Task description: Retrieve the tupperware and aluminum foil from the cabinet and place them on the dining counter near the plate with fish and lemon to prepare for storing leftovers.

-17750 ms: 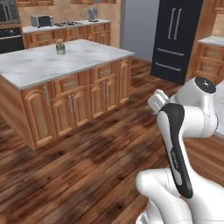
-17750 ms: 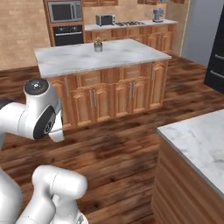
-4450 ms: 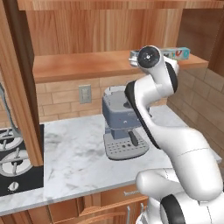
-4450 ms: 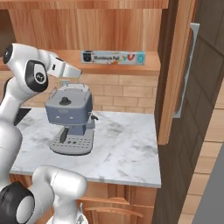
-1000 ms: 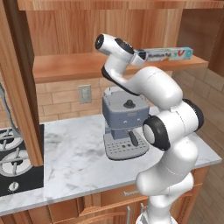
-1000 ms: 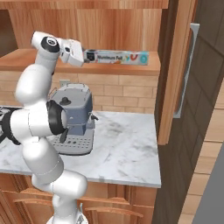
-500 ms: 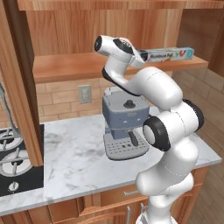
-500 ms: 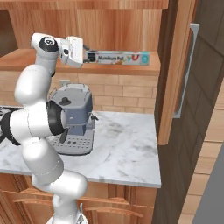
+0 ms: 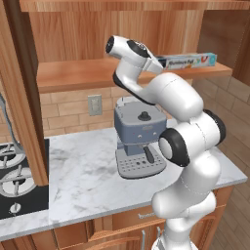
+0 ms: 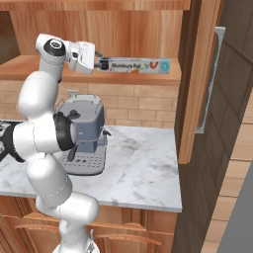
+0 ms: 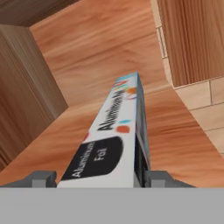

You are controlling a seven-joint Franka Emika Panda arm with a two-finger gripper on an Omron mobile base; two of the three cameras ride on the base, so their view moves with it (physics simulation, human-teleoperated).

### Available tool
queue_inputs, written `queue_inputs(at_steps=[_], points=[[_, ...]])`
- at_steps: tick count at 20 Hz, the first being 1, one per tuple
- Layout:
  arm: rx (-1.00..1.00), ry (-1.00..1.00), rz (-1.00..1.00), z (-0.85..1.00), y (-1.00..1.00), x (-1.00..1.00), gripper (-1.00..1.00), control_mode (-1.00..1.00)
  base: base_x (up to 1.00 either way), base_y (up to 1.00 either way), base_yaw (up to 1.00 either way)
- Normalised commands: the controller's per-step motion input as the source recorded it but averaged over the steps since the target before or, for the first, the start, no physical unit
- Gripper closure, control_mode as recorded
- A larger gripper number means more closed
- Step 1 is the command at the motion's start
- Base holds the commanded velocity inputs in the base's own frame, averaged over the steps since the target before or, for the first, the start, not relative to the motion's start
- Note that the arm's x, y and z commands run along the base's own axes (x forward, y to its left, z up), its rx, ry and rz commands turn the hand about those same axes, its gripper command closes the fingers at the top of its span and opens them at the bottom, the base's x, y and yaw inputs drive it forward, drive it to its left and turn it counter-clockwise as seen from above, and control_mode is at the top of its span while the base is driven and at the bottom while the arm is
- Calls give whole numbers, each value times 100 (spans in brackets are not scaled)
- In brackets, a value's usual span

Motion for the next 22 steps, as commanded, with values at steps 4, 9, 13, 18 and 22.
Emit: queue_inputs(at_steps=[4, 9, 13, 18, 22], points=[[0, -2, 0, -7, 0, 0, 100, -100, 0, 0, 0], [0, -29, 4, -11, 12, -27, 100, -100, 0, 0, 0], [-3, -20, 4, 0, 24, -92, 100, -100, 0, 0, 0], [-1, -11, 4, 22, 0, -100, 100, -100, 0, 0, 0], [-2, -6, 11, 12, 0, -100, 100, -100, 0, 0, 0]])
